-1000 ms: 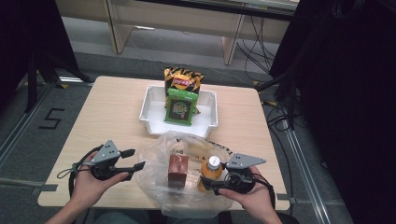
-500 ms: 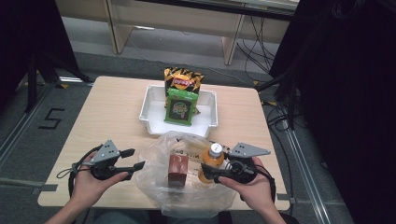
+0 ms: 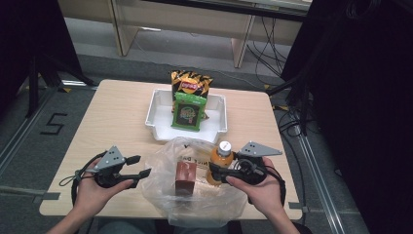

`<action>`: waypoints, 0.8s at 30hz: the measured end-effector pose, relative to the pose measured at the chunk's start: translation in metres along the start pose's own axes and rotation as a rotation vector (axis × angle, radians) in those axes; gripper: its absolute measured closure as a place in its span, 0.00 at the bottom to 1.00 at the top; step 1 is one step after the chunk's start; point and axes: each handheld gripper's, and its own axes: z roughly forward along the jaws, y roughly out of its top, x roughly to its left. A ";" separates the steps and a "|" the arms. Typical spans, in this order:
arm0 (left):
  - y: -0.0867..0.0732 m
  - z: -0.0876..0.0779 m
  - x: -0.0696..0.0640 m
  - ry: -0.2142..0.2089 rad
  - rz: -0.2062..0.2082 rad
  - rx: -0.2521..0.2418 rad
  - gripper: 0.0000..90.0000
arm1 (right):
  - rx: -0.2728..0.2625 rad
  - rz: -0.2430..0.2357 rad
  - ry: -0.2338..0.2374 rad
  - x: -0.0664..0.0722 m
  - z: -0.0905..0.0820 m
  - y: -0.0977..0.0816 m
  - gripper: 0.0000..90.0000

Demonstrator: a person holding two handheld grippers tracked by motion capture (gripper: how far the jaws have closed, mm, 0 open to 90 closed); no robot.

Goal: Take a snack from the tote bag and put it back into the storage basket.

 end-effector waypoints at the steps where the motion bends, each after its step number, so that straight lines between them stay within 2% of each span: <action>1: 0.000 -0.001 0.000 0.003 0.001 0.003 0.42 | 0.000 0.008 -0.002 0.000 0.000 0.000 0.36; 2: 0.000 -0.001 0.001 0.002 0.007 0.003 0.42 | -0.002 0.002 -0.008 0.000 0.000 0.001 0.36; 3: 0.000 -0.001 0.001 0.003 0.005 0.003 0.42 | -0.016 0.027 -0.007 0.001 0.001 0.001 0.36; 4: 0.000 -0.001 0.000 0.005 -0.001 0.002 0.42 | -0.028 0.005 -0.012 -0.001 0.002 0.002 0.36; 5: 0.000 -0.001 0.000 0.005 -0.002 0.002 0.42 | -0.006 0.008 -0.009 -0.001 0.000 0.003 0.36; 6: 0.000 -0.001 0.000 0.006 -0.005 0.002 0.42 | -0.014 0.030 -0.005 0.001 0.000 0.003 0.36; 8: 0.000 -0.001 0.000 0.002 -0.007 0.000 0.42 | -0.007 0.021 -0.010 0.000 0.000 0.005 0.36; 9: 0.000 -0.001 0.000 0.002 -0.008 0.000 0.42 | -0.004 0.040 -0.009 0.002 0.000 0.006 0.36; 10: 0.001 -0.001 0.000 0.001 0.001 0.000 0.42 | -0.023 0.016 -0.003 -0.001 0.001 0.007 0.36; 11: 0.001 -0.001 0.000 0.000 -0.001 -0.001 0.42 | -0.033 0.017 -0.016 0.000 0.002 0.007 0.36; 12: 0.001 -0.001 0.000 -0.002 0.002 -0.002 0.42 | -0.026 0.026 -0.015 0.001 0.001 0.008 0.36; 13: 0.001 -0.001 0.001 -0.001 0.004 -0.001 0.42 | -0.021 0.012 -0.013 -0.001 0.001 0.009 0.36; 14: 0.001 -0.001 0.000 0.001 0.001 0.000 0.42 | -0.032 0.034 -0.014 0.001 0.002 0.009 0.36; 15: 0.001 -0.001 0.000 0.001 0.001 -0.001 0.42 | -0.021 0.051 -0.016 0.001 0.001 0.011 0.36; 16: 0.001 -0.001 0.000 0.001 0.001 -0.001 0.42 | -0.041 0.050 -0.028 0.001 0.002 0.011 0.36; 17: 0.001 -0.001 0.000 0.001 0.001 -0.001 0.42 | -0.024 0.016 -0.029 -0.001 0.001 0.012 0.36; 18: 0.001 -0.001 0.001 -0.001 0.004 -0.002 0.42 | -0.026 0.016 -0.031 -0.002 0.001 0.012 0.36; 19: 0.001 -0.001 0.001 -0.001 0.004 -0.003 0.42 | -0.014 0.050 -0.017 0.000 0.001 0.013 0.36; 21: 0.001 0.000 0.000 0.004 -0.001 0.001 0.42 | -0.033 0.025 -0.021 -0.001 0.002 0.014 0.36; 22: 0.001 0.000 0.000 0.002 -0.001 0.002 0.42 | -0.034 0.040 -0.032 0.000 0.001 0.016 0.36; 23: 0.001 0.001 0.000 -0.009 0.001 -0.001 0.42 | -0.031 0.042 -0.020 0.001 0.000 0.017 0.36; 24: 0.001 0.001 0.000 -0.007 0.002 -0.003 0.42 | -0.048 0.025 -0.032 -0.001 0.001 0.020 0.36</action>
